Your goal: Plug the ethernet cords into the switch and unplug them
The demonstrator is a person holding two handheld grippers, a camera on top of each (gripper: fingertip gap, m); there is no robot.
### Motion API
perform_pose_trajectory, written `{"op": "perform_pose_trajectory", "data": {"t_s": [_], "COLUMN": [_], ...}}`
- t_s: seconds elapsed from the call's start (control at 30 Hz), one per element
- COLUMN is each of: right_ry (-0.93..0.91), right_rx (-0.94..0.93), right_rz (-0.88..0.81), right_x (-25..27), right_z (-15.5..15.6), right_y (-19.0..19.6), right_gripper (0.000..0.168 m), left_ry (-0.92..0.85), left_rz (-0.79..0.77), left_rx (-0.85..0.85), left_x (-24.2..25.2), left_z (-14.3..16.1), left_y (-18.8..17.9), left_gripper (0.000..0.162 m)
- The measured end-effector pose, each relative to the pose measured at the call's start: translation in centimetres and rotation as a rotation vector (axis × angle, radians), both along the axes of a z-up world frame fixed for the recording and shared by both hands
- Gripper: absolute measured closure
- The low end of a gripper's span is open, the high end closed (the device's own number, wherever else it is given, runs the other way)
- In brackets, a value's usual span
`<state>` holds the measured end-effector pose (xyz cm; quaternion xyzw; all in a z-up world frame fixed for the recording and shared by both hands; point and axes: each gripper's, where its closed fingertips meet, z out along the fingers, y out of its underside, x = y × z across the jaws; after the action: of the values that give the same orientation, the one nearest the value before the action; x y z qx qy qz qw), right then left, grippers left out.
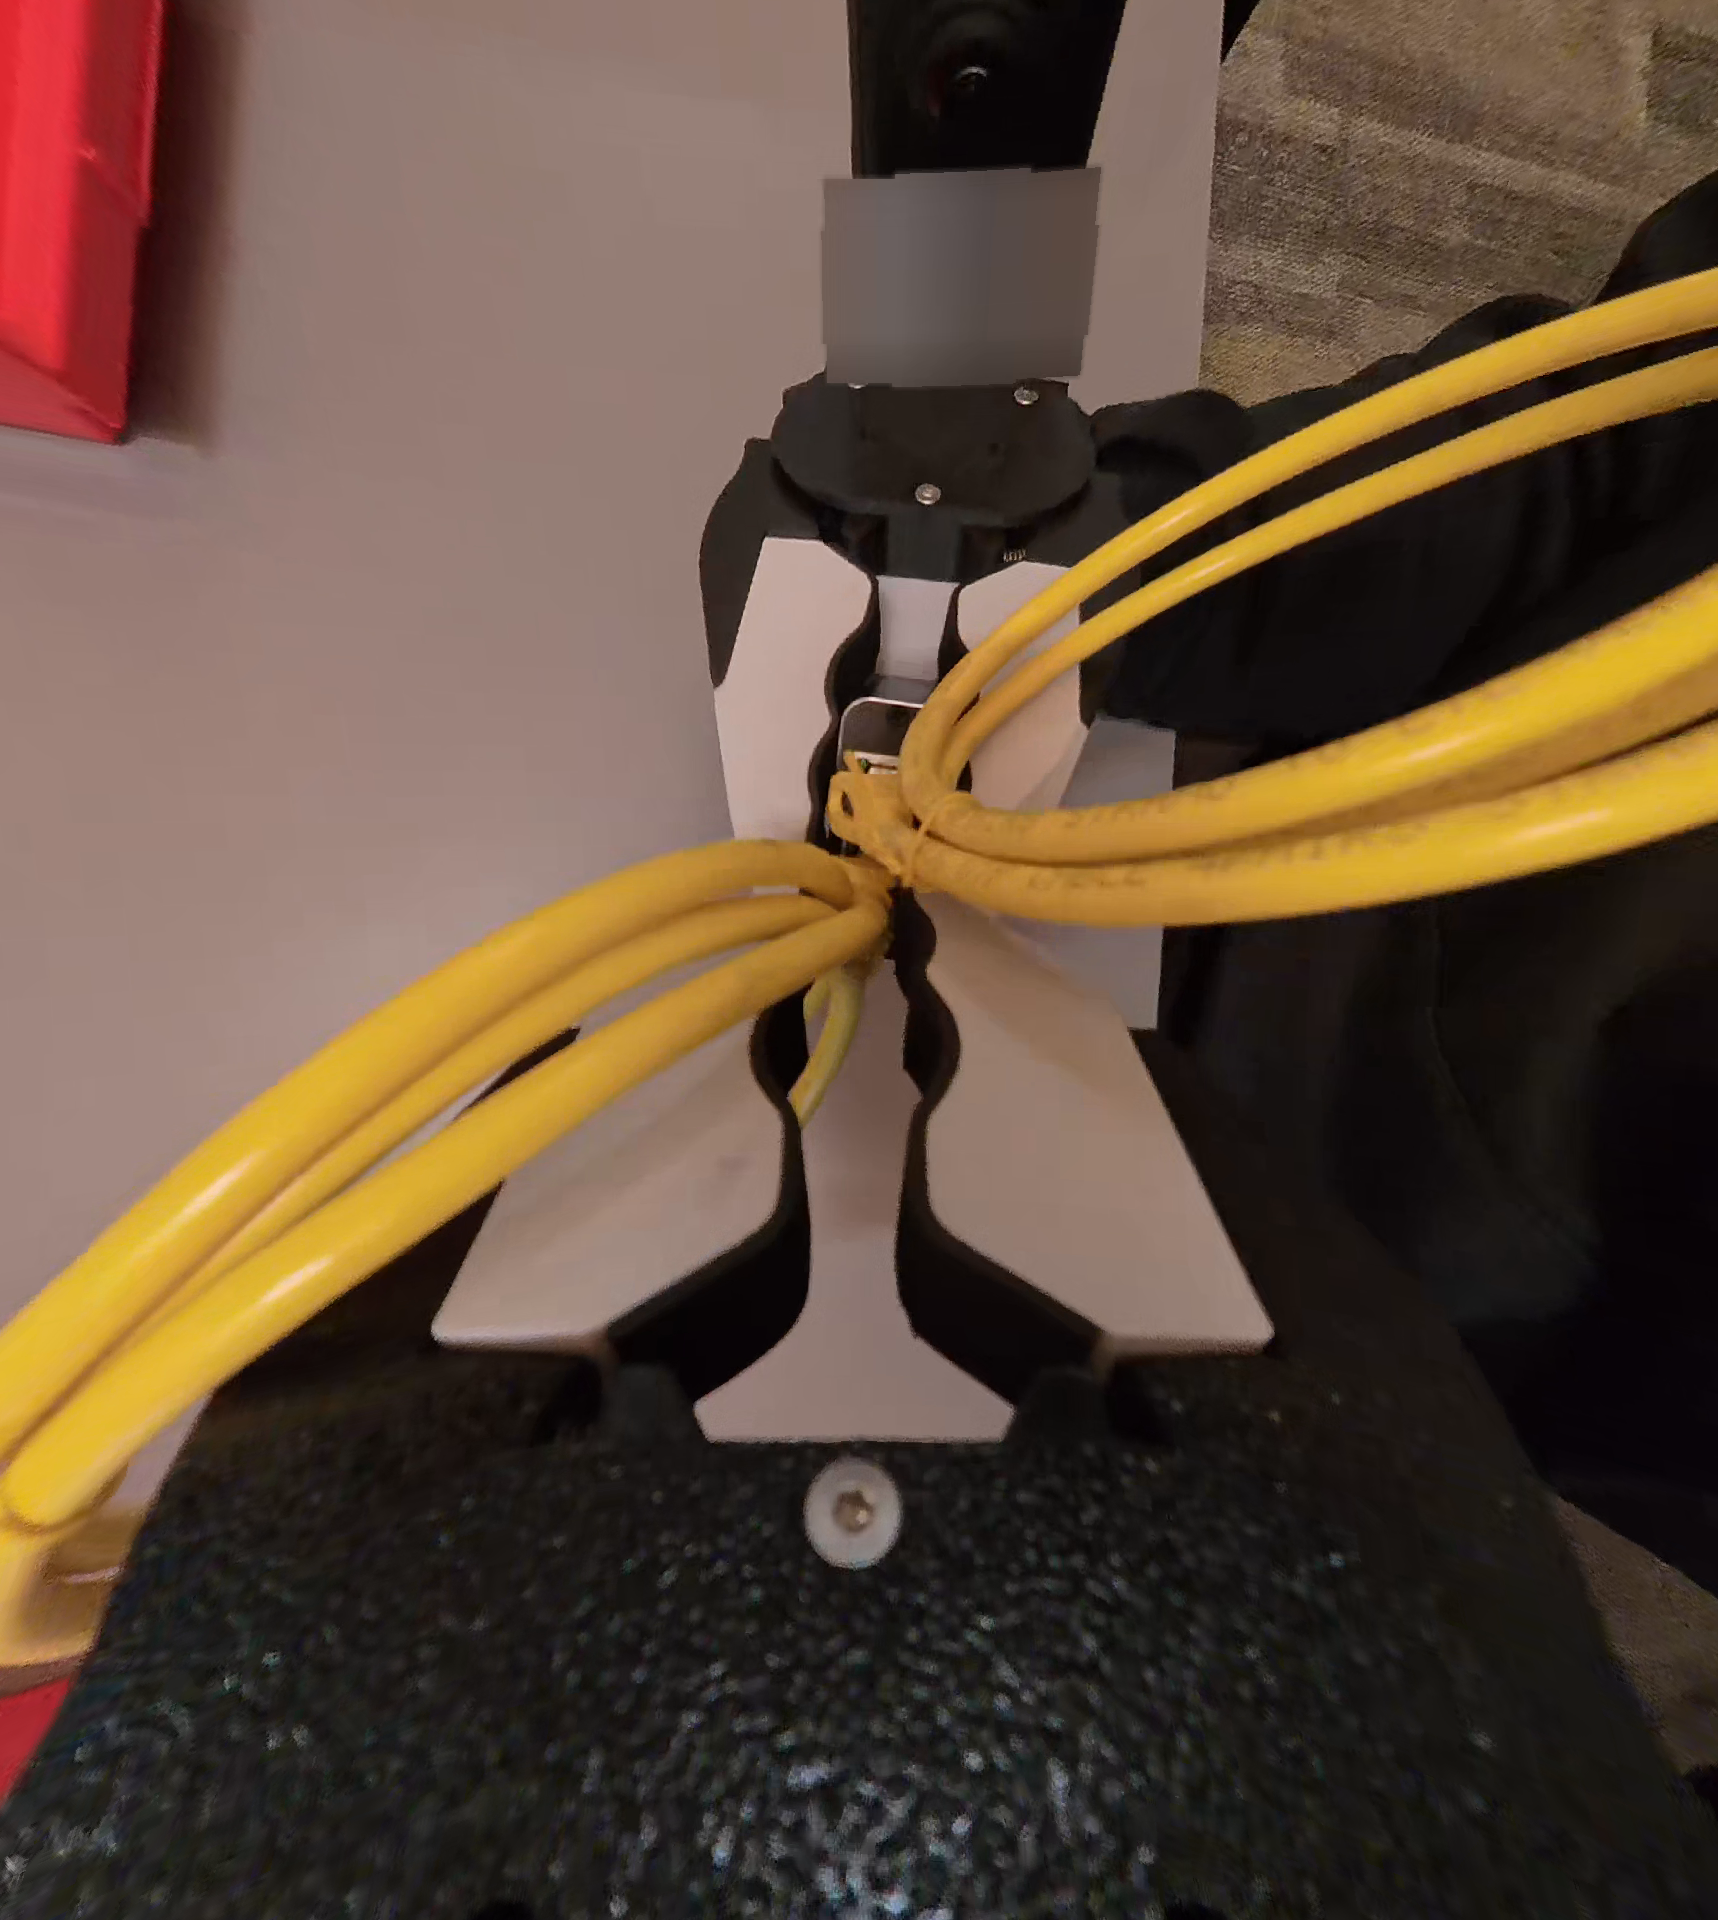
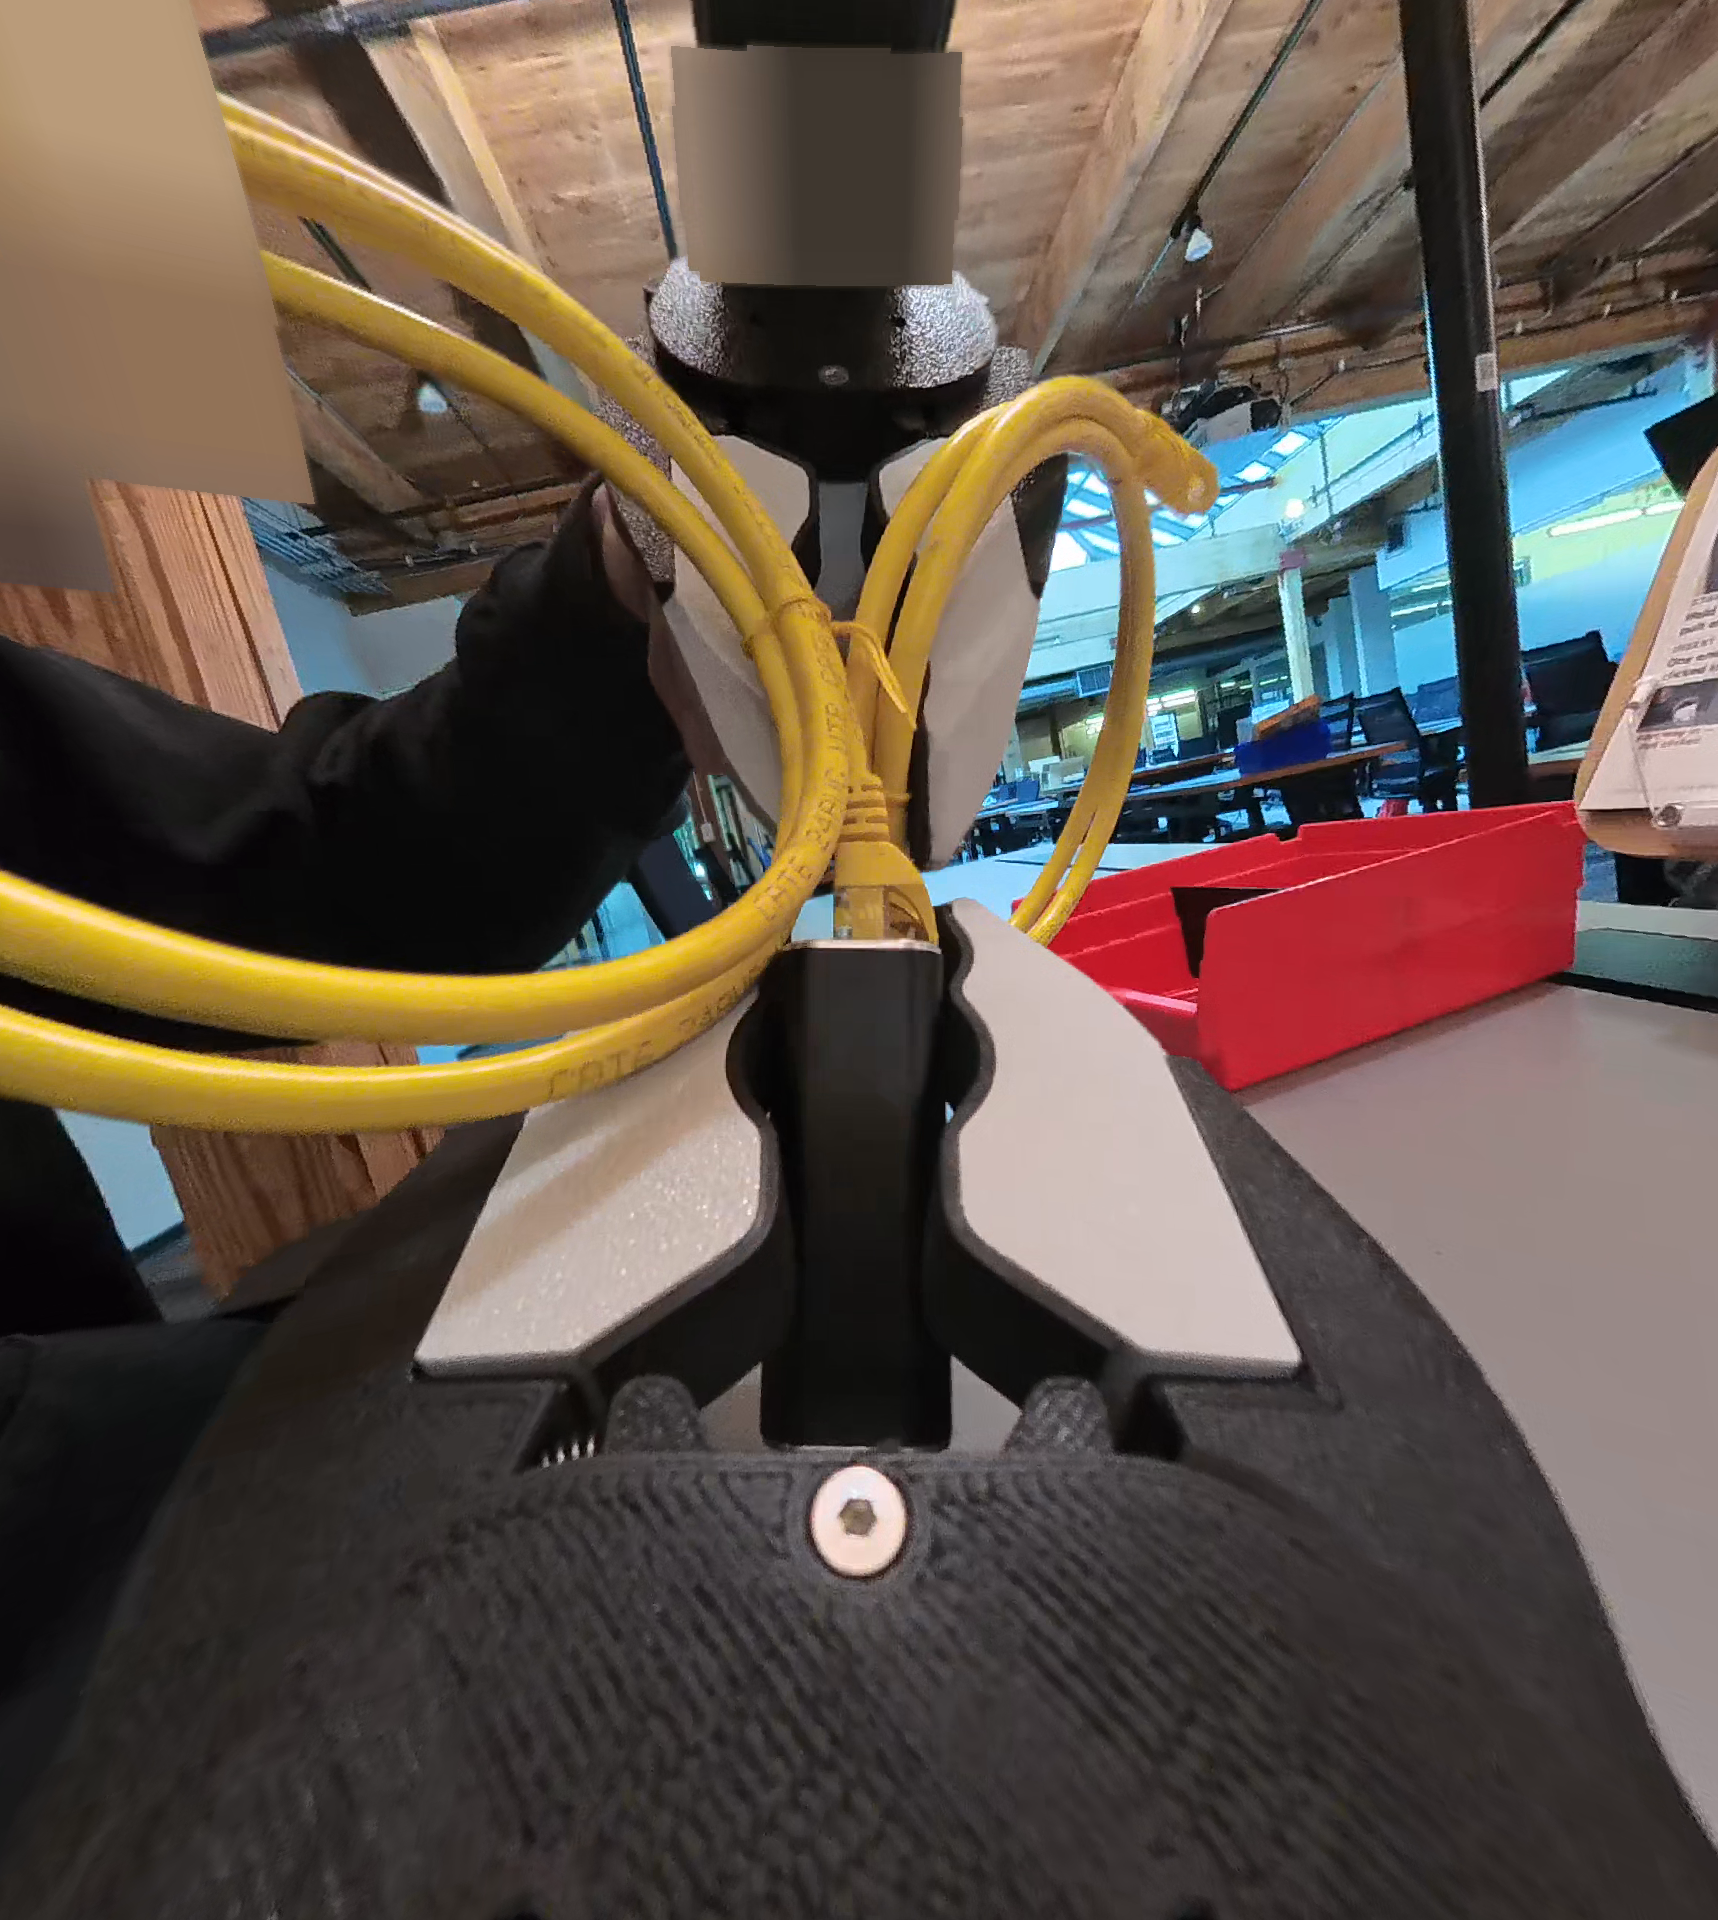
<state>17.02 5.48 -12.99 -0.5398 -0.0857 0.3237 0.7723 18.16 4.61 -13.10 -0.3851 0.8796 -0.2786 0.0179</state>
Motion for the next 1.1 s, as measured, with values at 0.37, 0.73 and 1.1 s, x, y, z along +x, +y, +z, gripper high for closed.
{"op": "perform_pose_trajectory", "data": {"t_s": [0.37, 0.73, 1.1], "right_ry": [-0.113, -0.246, -0.394], "right_rx": [-0.059, 0.123, 0.237], "right_rz": [-0.202, -0.476, -0.529], "right_x": [2.6, 3.9, 2.7], "right_z": [-0.7, 2.1, 3.2], "right_y": [0.4, -0.9, -1.7], "right_gripper": [0.116, 0.093, 0.087], "left_ry": [-0.069, -0.112, 0.062], "left_rz": [0.098, 0.507, 0.546], "left_rx": [-0.121, -1.080, -1.432], "left_x": [0.7, 2.0, 0.5], "left_z": [1.4, 4.1, 0.8], "left_y": [0.9, 3.0, 0.7], "left_gripper": [0.149, 0.149, 0.149]}}
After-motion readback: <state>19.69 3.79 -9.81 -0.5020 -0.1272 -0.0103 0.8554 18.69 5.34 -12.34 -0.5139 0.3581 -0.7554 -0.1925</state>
